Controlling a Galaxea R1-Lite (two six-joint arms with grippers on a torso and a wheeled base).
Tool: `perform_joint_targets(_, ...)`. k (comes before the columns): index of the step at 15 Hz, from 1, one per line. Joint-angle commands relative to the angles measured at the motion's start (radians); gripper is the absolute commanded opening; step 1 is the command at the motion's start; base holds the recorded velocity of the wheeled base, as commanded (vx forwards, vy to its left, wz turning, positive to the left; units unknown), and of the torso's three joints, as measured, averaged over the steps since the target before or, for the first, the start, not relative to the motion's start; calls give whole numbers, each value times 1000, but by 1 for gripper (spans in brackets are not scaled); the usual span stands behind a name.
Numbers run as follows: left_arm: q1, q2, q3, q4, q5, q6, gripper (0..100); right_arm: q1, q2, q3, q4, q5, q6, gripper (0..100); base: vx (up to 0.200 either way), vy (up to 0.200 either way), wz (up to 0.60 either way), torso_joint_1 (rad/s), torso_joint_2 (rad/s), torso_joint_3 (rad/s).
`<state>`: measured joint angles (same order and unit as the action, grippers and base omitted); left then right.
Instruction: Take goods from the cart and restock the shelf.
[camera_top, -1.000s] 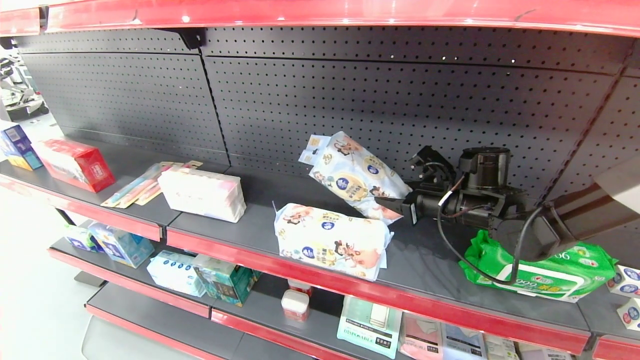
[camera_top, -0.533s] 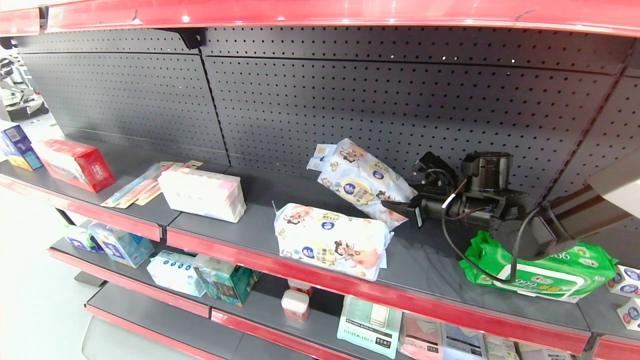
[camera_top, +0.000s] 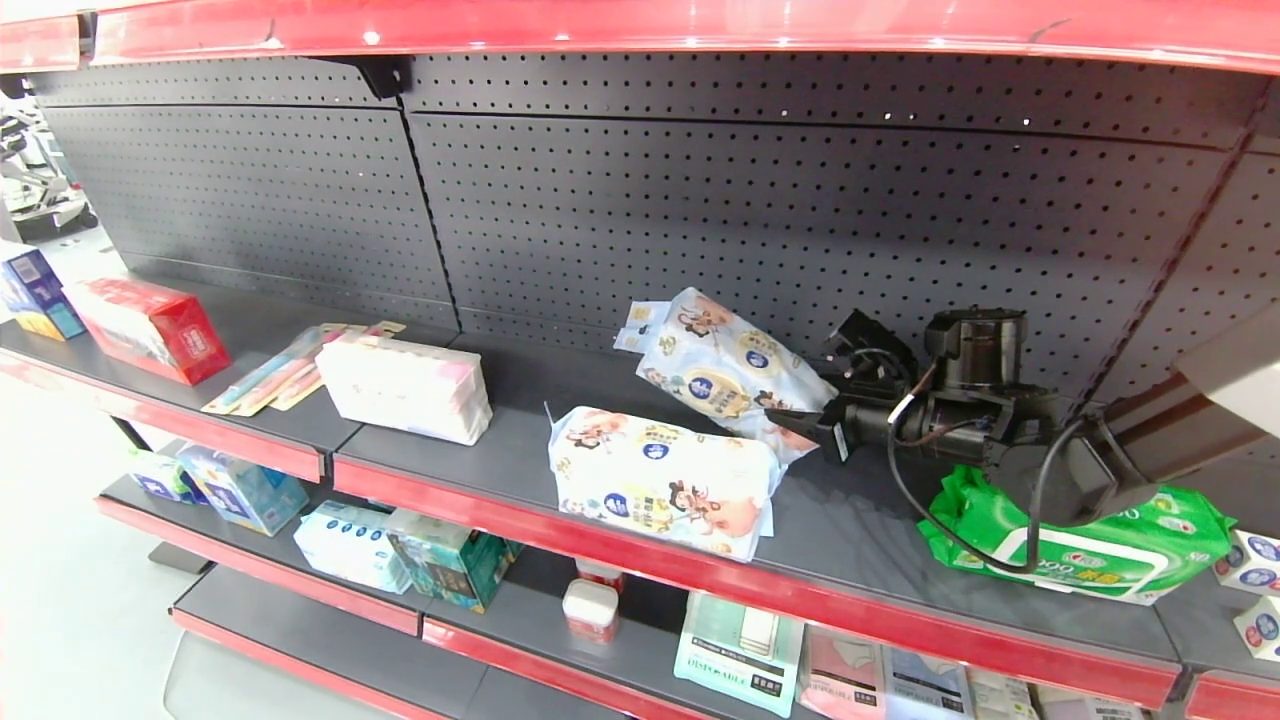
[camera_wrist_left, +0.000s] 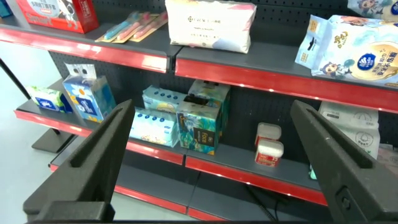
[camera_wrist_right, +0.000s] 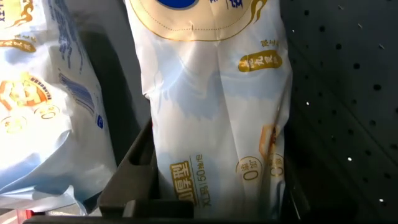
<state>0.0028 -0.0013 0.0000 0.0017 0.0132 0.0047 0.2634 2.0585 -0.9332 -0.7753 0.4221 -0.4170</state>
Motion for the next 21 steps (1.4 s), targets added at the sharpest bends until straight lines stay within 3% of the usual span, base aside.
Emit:
perform_joint_targets(1,0,1,0,0,1,0,100,0,-1,2,1,0,0,0,0,0,0,0,0,0)
perform_joint_targets(15,0,1,0,0,1,0,100,0,8,-12,22,7,-20,0,0,0,0,0,0,0)
perform_joint_targets(21,0,1,0,0,1,0,100,-6,34,-56,22,76,-20,0,0,0,0,0,0,0)
